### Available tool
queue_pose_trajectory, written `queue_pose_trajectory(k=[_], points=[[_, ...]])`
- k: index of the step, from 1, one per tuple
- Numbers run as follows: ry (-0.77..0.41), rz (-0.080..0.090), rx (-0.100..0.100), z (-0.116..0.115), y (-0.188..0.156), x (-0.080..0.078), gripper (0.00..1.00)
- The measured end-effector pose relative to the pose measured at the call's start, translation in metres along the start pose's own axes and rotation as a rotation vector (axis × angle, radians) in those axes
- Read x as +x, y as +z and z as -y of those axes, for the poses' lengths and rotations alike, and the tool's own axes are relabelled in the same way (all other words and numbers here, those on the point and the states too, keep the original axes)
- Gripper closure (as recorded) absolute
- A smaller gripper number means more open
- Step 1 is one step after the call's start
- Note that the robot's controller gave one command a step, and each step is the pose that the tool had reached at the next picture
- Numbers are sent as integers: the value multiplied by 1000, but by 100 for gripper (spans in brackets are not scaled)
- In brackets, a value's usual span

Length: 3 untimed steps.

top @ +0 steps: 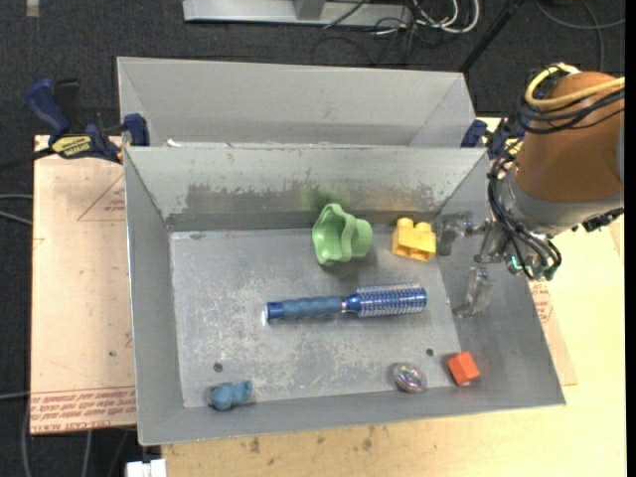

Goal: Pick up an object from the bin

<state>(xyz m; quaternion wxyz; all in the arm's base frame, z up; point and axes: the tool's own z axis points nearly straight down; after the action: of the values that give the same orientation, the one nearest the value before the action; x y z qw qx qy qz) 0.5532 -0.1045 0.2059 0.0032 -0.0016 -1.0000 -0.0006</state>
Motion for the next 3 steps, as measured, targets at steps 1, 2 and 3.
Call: queue_pose_trajectory(k=[1,2,3], points=[[-118,1,-2,-103,141,-20,0],[-481,11,3,-92,105,-27,0],[-484,9,2,-74,103,-28,0]])
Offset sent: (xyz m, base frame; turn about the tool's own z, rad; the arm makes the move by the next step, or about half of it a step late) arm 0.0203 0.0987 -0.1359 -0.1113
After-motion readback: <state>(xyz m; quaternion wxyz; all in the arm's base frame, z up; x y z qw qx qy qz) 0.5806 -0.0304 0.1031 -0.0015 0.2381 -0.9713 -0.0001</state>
